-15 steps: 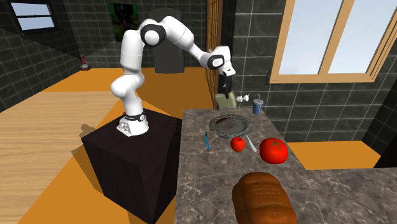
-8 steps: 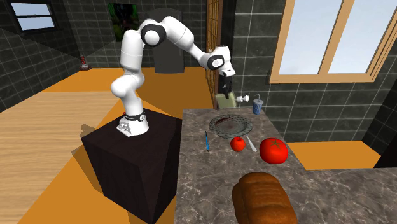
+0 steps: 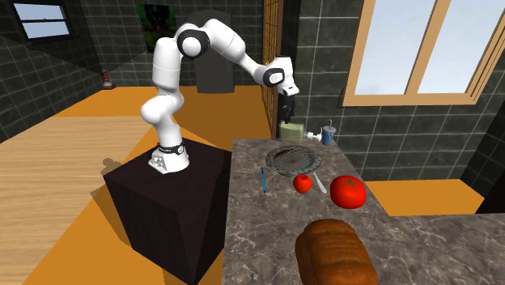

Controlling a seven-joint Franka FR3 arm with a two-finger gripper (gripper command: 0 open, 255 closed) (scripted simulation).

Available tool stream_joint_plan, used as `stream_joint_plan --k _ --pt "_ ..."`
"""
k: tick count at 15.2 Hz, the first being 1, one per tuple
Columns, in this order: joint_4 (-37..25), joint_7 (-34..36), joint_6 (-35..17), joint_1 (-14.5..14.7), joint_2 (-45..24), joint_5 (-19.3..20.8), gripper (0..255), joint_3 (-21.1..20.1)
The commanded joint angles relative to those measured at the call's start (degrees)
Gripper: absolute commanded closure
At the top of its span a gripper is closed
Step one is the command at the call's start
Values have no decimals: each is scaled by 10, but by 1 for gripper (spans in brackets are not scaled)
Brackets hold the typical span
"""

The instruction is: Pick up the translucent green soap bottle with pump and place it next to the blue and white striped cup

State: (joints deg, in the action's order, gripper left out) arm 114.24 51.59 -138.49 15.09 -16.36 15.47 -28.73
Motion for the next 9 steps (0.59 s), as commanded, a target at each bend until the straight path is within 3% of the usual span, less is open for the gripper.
stream_joint_plan --k 1,9 --pt "0 -12 23 -7 27 -21 0 -10" --pt "-1 -18 35 -9 39 -30 0 -13"
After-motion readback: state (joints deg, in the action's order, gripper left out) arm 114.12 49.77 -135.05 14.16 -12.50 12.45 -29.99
